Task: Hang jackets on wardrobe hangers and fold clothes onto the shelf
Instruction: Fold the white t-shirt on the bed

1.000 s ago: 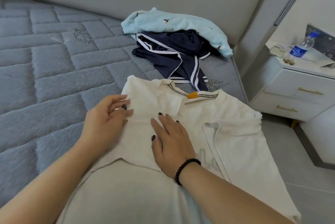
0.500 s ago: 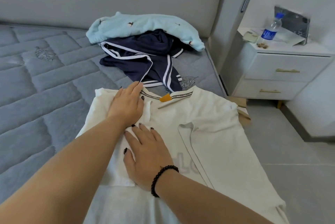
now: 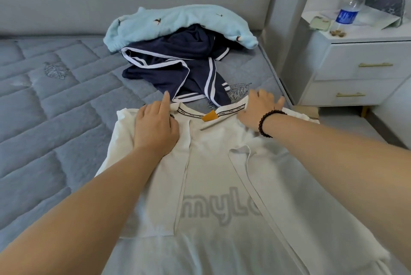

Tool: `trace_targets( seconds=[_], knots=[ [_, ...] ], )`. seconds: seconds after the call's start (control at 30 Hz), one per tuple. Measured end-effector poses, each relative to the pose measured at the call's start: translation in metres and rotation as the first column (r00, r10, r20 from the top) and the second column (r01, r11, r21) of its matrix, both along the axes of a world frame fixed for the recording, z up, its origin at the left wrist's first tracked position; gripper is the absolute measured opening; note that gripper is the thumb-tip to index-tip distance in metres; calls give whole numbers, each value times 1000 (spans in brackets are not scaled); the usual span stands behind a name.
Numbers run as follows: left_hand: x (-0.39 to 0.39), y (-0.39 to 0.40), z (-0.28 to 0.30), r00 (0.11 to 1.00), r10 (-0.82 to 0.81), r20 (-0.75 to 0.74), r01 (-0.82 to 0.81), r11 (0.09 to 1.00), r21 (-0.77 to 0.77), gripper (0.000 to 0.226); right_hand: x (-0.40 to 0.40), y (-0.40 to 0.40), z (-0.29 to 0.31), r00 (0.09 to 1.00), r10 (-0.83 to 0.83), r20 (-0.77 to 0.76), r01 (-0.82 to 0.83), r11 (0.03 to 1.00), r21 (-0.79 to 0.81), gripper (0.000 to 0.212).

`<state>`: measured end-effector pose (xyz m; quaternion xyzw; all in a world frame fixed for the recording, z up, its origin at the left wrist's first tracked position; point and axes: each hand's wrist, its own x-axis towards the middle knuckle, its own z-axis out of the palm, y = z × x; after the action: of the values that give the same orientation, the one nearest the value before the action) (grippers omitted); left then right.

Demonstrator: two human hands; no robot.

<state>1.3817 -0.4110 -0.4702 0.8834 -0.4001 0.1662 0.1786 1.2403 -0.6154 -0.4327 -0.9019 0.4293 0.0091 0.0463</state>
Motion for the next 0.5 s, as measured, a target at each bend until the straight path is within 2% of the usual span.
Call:
trace_targets(
  seconds=[0.1, 0.17, 0.23, 0.3, 0.37, 0.5],
  knots=[
    [1, -1, -2, 997, 33, 75, -30, 998, -50, 53, -3, 4, -3, 991, 85, 105, -73, 990, -118, 36],
    [2, -1, -3, 990, 20, 136, -10, 997, -76, 35, -11, 8, 6, 967, 94, 238, -70, 992, -108, 22],
    [1, -2, -2, 983, 7, 183, 13, 994, -108, 14, -32, 19, 17, 908, 100, 407, -84, 995, -59, 10],
    [-1, -2, -1, 976, 3, 217, 29, 990, -141, 4, -65, 38, 27, 835, 140, 532, -135, 990, -49, 8],
    [-1, -2, -1, 978, 8, 210, 25, 987, -156, 8, -96, 64, 28, 796, 180, 578, -191, 981, -42, 10],
    [-5, -1, 1, 971, -29, 237, 53, 994, -97, 31, -118, 106, -16, 831, 261, 492, -280, 959, -37, 5]
  ],
)
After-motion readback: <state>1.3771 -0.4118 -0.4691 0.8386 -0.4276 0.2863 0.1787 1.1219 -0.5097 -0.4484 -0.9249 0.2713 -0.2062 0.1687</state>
